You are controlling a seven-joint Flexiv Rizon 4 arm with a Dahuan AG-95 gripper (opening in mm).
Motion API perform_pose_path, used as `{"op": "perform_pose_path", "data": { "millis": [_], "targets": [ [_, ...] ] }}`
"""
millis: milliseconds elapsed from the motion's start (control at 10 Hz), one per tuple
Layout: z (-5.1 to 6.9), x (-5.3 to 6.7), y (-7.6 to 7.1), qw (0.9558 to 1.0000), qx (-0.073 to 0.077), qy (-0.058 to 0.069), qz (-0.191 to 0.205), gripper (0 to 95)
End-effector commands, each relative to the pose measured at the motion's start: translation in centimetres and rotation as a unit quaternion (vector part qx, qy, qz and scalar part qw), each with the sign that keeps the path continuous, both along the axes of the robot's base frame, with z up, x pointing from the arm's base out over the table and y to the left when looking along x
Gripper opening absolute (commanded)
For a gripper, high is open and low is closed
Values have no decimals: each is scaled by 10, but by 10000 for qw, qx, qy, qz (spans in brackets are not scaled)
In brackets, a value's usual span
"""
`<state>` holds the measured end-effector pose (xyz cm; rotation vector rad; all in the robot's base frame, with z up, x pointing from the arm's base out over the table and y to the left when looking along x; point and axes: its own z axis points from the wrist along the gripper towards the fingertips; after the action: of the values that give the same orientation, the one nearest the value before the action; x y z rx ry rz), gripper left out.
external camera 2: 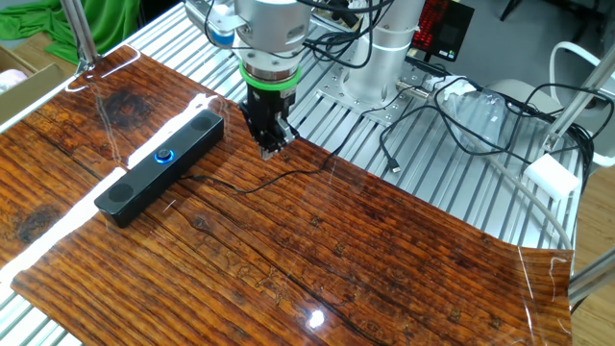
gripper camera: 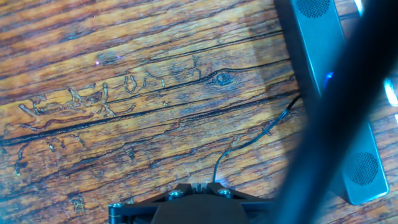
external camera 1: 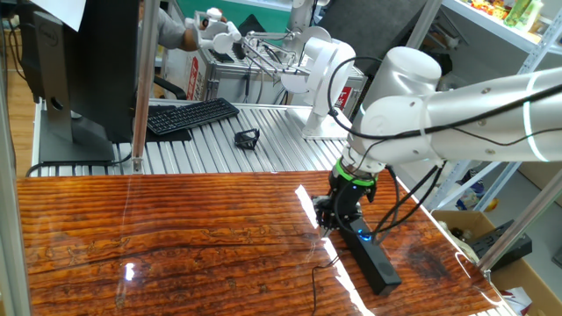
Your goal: Turn the knob to decrease the volume of the speaker
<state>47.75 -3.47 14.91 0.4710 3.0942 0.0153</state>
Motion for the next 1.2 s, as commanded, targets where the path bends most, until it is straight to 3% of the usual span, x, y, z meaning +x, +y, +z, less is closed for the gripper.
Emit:
{"op": "perform_pose_path", "data": {
  "millis": [100,1200],
  "targets": [
    [-1,2,0,10000,-6,54,26,0],
    [-6,0,-1,9993,-148,23,346,0]
  ]
}}
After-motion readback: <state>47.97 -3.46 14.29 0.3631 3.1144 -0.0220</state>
